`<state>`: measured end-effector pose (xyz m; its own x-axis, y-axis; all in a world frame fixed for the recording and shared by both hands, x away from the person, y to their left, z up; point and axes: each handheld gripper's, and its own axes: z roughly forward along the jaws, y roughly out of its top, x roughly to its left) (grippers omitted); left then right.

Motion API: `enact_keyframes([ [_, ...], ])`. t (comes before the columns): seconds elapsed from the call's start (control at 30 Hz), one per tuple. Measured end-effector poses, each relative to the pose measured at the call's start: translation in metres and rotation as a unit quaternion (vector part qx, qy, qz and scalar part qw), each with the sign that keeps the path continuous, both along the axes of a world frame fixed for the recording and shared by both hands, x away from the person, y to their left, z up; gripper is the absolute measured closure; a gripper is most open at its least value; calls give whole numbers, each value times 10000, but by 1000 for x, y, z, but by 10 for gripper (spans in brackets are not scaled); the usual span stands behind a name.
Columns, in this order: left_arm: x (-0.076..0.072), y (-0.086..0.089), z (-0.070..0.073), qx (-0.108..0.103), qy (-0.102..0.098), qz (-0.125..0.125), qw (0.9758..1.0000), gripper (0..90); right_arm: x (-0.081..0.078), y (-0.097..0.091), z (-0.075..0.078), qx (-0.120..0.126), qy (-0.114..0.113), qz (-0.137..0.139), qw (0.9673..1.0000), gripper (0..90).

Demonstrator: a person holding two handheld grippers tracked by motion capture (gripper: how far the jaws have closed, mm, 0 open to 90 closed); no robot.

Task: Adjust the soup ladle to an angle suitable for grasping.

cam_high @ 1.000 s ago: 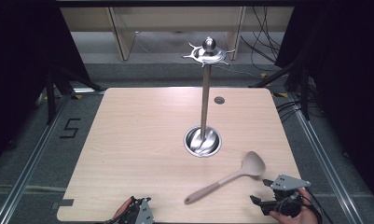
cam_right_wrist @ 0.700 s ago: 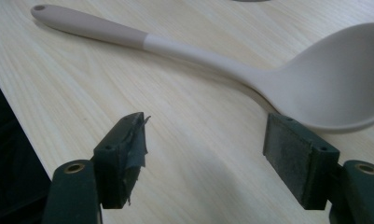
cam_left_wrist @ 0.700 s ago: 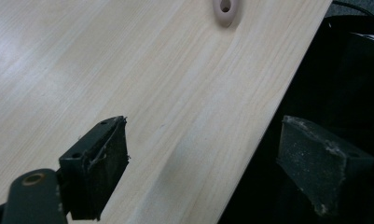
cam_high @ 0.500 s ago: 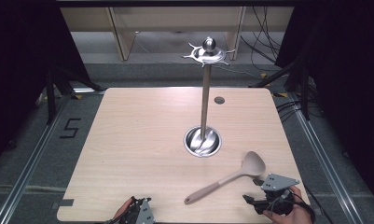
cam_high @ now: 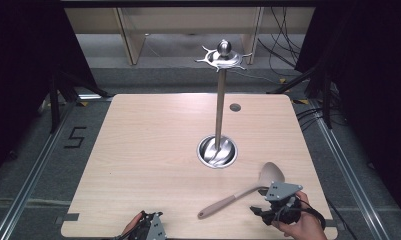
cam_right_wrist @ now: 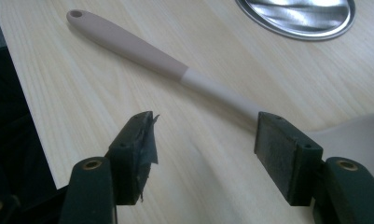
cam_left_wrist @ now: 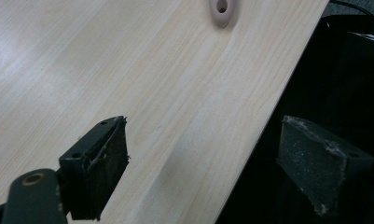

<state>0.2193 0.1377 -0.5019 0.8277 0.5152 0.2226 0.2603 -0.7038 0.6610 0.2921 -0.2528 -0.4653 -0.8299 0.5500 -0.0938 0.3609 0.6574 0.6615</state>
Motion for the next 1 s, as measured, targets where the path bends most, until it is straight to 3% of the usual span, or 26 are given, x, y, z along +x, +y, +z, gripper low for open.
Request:
enact_keyframes([
  [0.2, 0, 0, 1, 2, -7, -12, 10000, 152, 10, 13, 4, -198, -44, 282, 9994, 393],
  [0.27, 0, 0, 1, 0, -2, -16, 10000, 153, 12, 16, 5, -247, 27, 234, 9994, 393],
  [0.3, -1, 0, 1, -3, -4, -17, 10000, 152, 15, 18, 5, -276, -34, 387, 9989, 395],
  [0.53, 0, 0, 0, -9, 8, -14, 10000, 152, 25, 29, 6, -562, -69, 520, 9970, 399],
  [0.7, 0, -1, 0, 8, 0, 11, 10000, 153, 32, 38, 6, -812, 22, 728, 9940, 409],
  [0.77, 0, -1, 0, 10, 5, 11, 10000, 152, 39, 43, 5, -993, 59, 883, 9911, 414],
  [0.9, 0, -1, -1, -22, 46, -38, 10000, 152, 44, 47, 5, -1076, 132, 952, 9895, 419],
  [0.93, 0, -1, -1, -23, 36, -36, 10000, 152, 44, 49, 6, -1103, 207, 855, 9900, 423],
  [1.0, 0, 0, 0, -2, 19, -22, 10000, 152, 49, 52, 5, -1200, 202, 1049, 9870, 428],
])
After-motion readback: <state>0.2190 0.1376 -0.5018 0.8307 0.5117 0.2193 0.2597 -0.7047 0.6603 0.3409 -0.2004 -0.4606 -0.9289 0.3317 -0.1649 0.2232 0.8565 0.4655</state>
